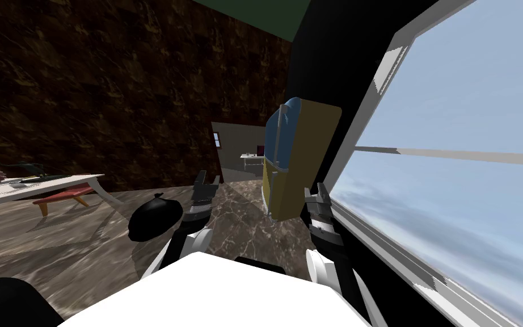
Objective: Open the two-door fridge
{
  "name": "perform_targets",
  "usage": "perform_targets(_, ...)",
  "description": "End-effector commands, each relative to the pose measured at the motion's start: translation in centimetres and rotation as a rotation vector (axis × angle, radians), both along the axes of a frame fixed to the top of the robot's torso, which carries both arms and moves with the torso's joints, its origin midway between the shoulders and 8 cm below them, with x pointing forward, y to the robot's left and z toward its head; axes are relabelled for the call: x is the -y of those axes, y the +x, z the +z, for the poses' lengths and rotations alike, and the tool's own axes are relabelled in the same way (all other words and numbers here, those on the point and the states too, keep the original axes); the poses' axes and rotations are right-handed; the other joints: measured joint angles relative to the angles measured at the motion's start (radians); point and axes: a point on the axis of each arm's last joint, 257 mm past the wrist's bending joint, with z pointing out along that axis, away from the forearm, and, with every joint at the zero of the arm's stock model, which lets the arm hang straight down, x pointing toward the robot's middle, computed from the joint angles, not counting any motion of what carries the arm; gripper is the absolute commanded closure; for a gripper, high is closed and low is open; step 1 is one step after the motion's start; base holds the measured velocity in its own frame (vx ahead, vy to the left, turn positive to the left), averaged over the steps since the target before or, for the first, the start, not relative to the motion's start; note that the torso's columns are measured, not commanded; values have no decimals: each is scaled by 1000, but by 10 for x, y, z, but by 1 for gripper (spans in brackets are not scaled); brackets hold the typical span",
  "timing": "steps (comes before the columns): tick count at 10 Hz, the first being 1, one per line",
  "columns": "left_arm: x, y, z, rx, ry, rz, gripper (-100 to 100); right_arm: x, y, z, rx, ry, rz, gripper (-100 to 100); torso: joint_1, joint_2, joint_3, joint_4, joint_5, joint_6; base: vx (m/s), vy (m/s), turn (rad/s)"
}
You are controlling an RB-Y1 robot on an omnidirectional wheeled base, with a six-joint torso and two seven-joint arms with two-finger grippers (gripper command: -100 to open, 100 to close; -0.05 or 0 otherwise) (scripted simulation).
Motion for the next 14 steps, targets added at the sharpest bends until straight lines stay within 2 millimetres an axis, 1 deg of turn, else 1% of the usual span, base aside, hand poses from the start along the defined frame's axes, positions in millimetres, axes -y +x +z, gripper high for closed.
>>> perform_targets(1, 0, 0, 0, 0, 0, 0, 0, 0, 0, 0, 0, 0, 0, 0, 0, 40, -82, 41, 0, 0, 0, 0, 0)
perform_targets(3, 0, 0, 0, 0, 0, 0, 0, 0, 0, 0, 0, 0, 0, 0, 0, 175, -351, 176, 0, 0, 0, 0, 0)
perform_targets(9, 0, 0, 0, 0, 0, 0, 0, 0, 0, 0, 0, 0, 0, 0, 0, 618, -1234, 617, 0, 0, 0, 0, 0)
perform_targets(10, 0, 0, 0, 0, 0, 0, 0, -2, 0, -2, -8, -59, 9, -100, 0, 691, -1382, 691, 0, 0, 23, 8, -17)
perform_targets(11, 0, 0, 0, 0, 0, 0, 0, -2, 0, -3, -13, -97, 8, -100, 0, 724, -1451, 724, 0, 0, 39, 24, -27)
perform_targets(12, 0, 0, 0, 0, 0, 0, 0, -3, 0, -4, -14, -106, 12, -100, 1, 733, -1471, 734, 0, 0, 31, 20, -12)
perform_targets(14, 0, 0, 0, 0, 0, 0, 0, -2, 0, -7, -22, -208, 5, -100, 0, 737, -1476, 738, 0, 0, 49, 29, -35)
